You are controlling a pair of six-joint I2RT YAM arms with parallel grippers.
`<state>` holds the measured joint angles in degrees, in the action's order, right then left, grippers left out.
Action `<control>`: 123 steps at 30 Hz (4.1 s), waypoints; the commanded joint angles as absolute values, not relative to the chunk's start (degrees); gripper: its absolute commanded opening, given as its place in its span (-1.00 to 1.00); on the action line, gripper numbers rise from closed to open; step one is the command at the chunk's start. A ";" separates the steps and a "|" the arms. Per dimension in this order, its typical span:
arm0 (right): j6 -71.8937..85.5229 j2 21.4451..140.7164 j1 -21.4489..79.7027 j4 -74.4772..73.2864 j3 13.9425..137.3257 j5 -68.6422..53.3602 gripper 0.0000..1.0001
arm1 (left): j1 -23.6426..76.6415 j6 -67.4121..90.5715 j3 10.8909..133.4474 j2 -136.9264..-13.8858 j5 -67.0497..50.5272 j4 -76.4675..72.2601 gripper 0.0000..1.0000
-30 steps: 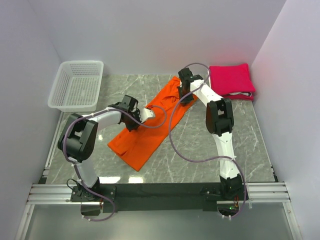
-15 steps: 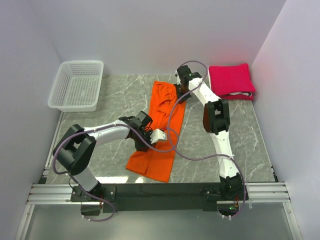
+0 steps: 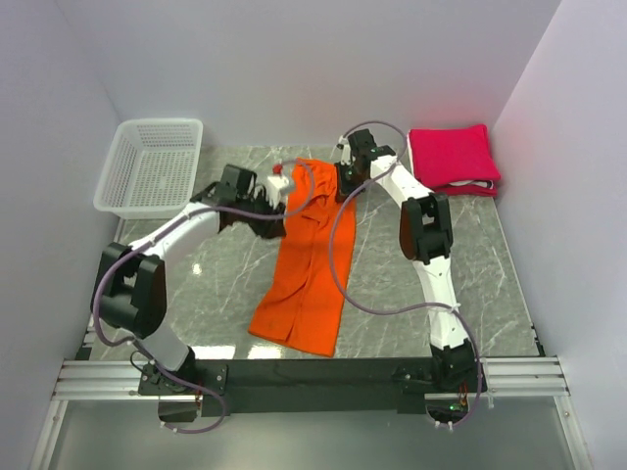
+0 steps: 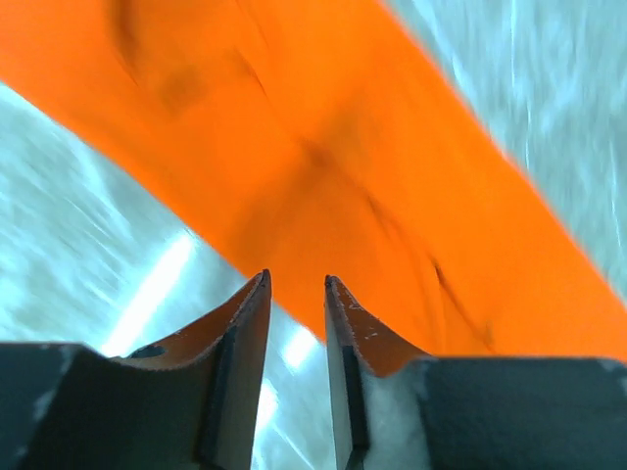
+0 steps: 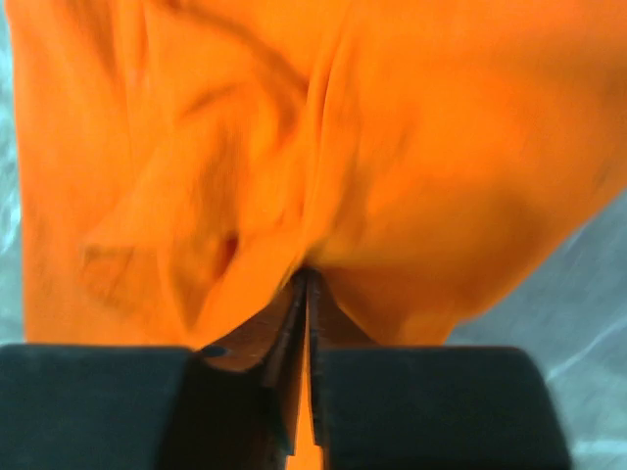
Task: Fold and stack the t-shirts
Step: Fold the tshirt
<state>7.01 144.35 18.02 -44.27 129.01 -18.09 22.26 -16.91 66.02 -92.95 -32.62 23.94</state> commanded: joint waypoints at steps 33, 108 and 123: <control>6.15 112.68 1.58 -45.09 105.21 -16.96 -0.46 | 30.15 38.57 112.94 -142.03 -22.07 -1.41 -0.67; -2.72 126.39 27.33 -41.22 92.02 -26.98 -0.69 | 11.34 13.72 97.99 -132.45 -33.66 15.99 -0.90; -25.87 85.37 30.84 -35.87 67.63 -21.99 -0.32 | 7.57 -16.06 67.28 -83.91 -45.36 19.24 -0.12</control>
<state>-13.43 96.95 28.62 -39.79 73.45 -27.90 9.87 -5.52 74.11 -97.45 -43.75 19.16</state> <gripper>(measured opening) 0.323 0.439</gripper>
